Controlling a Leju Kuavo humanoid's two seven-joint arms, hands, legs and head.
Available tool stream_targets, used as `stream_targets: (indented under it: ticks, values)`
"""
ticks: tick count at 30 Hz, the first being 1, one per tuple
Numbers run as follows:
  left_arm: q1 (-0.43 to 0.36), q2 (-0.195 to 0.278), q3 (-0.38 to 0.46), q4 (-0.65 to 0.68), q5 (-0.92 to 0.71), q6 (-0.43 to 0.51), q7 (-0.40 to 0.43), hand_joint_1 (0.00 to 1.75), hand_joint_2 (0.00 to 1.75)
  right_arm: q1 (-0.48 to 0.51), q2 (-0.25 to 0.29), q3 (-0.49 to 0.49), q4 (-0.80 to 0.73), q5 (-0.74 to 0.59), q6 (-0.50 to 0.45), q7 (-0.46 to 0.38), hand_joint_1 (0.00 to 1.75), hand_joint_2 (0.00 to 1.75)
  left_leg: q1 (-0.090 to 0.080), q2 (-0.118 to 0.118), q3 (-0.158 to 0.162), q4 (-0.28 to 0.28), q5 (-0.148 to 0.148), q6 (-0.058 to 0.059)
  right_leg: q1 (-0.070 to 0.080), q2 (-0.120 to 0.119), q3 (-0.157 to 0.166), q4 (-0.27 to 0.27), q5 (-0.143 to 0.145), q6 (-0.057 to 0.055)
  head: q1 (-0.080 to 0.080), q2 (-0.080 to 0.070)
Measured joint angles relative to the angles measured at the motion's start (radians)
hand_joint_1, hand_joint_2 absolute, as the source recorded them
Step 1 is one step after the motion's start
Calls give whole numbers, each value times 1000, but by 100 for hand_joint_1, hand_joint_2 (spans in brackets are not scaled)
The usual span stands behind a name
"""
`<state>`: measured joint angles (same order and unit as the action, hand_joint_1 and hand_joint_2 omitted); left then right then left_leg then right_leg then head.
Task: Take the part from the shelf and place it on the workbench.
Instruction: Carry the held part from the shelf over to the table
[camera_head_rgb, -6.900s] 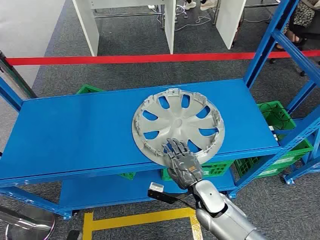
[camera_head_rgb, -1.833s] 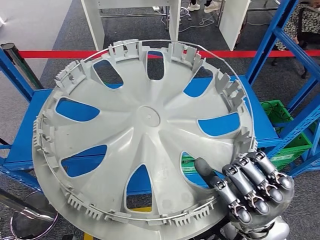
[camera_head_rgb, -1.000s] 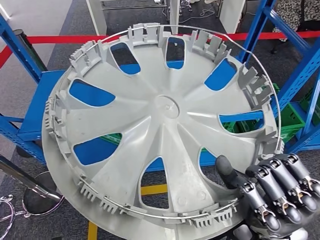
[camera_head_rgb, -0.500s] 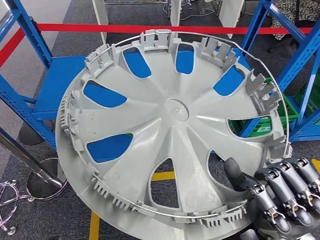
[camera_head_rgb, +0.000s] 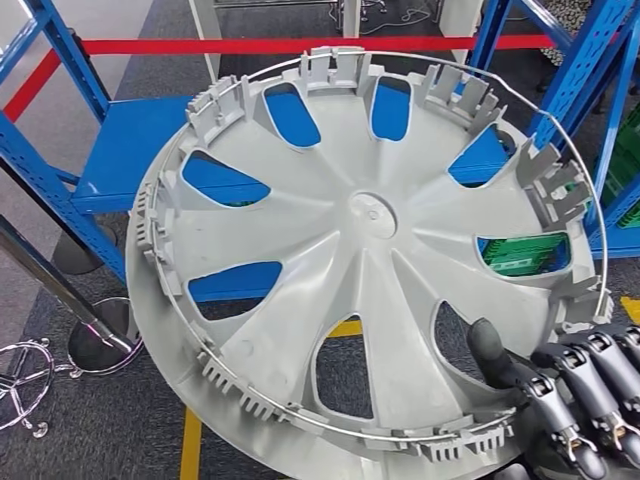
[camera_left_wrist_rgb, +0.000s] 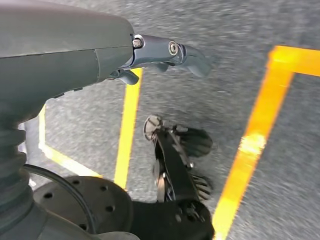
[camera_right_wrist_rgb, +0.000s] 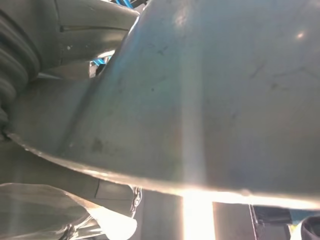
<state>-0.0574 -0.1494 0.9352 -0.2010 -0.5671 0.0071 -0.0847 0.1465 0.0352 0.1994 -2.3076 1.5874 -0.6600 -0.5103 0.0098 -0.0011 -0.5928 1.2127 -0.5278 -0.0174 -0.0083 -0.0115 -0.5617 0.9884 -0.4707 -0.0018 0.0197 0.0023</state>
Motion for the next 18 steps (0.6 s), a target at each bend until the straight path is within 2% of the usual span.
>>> stream_targets:
  ticks: [1,2,3,4,6,7,8,10,11,12,13,14,15,16,17,18]
  values:
    - [0,0,5,0,2,3,7,0,175,2,1,-4,-5,1,0,-3,175,175,-2,0,52,-75,10,6,2,0,-13,7,6,3,0,0]
    - [-1,0,10,0,1,7,13,0,175,3,1,-7,-10,2,0,-5,175,175,-3,0,97,-145,7,12,3,0,-23,12,12,7,0,0]
    - [-1,0,13,0,1,12,18,0,175,5,2,-10,-13,4,0,-7,175,175,-6,-1,125,-194,-1,16,4,-1,-31,16,19,12,0,0]
    - [-2,0,16,0,-1,17,21,0,175,7,3,-12,-17,6,0,-8,175,175,-8,-1,135,-220,-9,19,4,-2,-37,17,28,18,0,0]
    - [-1,-1,19,0,-4,25,26,0,175,11,5,-17,-21,8,0,-9,175,175,-7,2,123,-232,-1,28,3,-2,-48,19,36,31,0,0]
    - [0,-1,20,0,-6,27,27,0,175,14,6,-20,-24,8,0,-10,175,175,-5,3,113,-235,8,35,2,1,-58,30,18,37,2,0]
    - [0,-2,21,0,-8,28,28,0,175,16,6,-23,-26,8,0,-11,175,175,-3,6,100,-237,20,44,2,4,-70,59,-18,41,5,0]
    - [-1,-2,23,0,-10,28,28,0,175,17,6,-29,-29,8,0,-14,175,175,-3,8,72,-237,43,54,-1,8,-103,170,-120,47,10,0]
    - [-1,-2,24,0,-11,28,26,0,175,19,6,-31,-31,7,0,-16,175,175,-5,9,58,-236,54,55,-2,9,-114,234,-154,50,11,0]
    - [-1,-2,24,0,-11,27,24,0,175,20,6,-33,-32,7,0,-19,175,175,-6,9,41,-234,66,55,-2,9,-117,282,-163,52,11,0]
    - [0,-2,25,0,-12,25,23,0,175,21,7,-35,-33,6,0,-22,175,175,-6,10,25,-232,77,54,-2,9,-107,301,-148,53,12,0]
    - [0,-3,25,0,-14,23,21,0,175,22,8,-37,-34,6,0,-25,175,175,-6,10,9,-228,87,52,-2,9,-80,285,-118,52,12,0]
    - [-1,-3,25,0,-16,20,20,0,175,22,9,-39,-35,6,0,-29,175,175,-6,10,-6,-224,97,50,-2,9,-36,235,-86,51,12,0]
    - [-1,-4,25,0,-18,16,19,0,175,20,11,-41,-37,6,0,-33,175,175,-8,10,-19,-219,106,46,-1,9,21,161,-71,49,12,0]
    - [0,-6,25,0,-20,13,18,0,175,18,13,-43,-39,6,0,-35,175,175,-9,10,-30,-214,115,41,-1,9,78,78,-71,46,12,0]
    - [0,-7,25,0,-22,9,16,0,175,17,15,-44,-41,6,0,-37,175,175,-11,10,-39,-212,126,37,0,10,118,15,-81,42,11,0]
